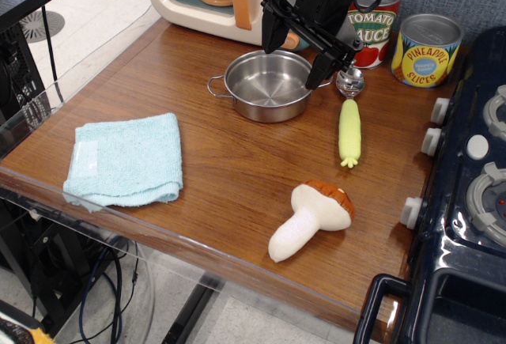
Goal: Move the mushroom in front of the microwave.
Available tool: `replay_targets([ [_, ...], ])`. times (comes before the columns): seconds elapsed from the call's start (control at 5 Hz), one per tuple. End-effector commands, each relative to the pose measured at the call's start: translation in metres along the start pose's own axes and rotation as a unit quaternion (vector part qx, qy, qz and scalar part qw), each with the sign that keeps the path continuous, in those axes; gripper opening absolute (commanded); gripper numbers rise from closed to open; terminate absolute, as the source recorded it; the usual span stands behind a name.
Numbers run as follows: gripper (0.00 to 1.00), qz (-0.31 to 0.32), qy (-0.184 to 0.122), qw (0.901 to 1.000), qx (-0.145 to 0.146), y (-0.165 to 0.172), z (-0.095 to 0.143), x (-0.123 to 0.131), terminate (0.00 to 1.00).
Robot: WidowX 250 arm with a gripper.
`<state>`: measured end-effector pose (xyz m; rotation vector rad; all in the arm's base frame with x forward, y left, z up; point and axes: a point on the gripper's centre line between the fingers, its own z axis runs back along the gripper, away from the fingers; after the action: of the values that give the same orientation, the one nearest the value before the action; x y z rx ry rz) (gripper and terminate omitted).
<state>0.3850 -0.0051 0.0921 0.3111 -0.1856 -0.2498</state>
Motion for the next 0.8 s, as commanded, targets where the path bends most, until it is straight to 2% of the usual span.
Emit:
replay_targets([
  [0.0, 1.0, 0.0, 0.0, 1.0, 0.0, 0.0, 0.0, 0.0, 0.0],
  [0.4, 1.0, 0.016, 0.001, 0.9998, 0.011, -0.005, 0.019, -0.014, 0.0],
  [0.6, 1.0, 0.02, -0.016, 0.9996, 0.008, -0.014, 0.037, -0.031, 0.0],
])
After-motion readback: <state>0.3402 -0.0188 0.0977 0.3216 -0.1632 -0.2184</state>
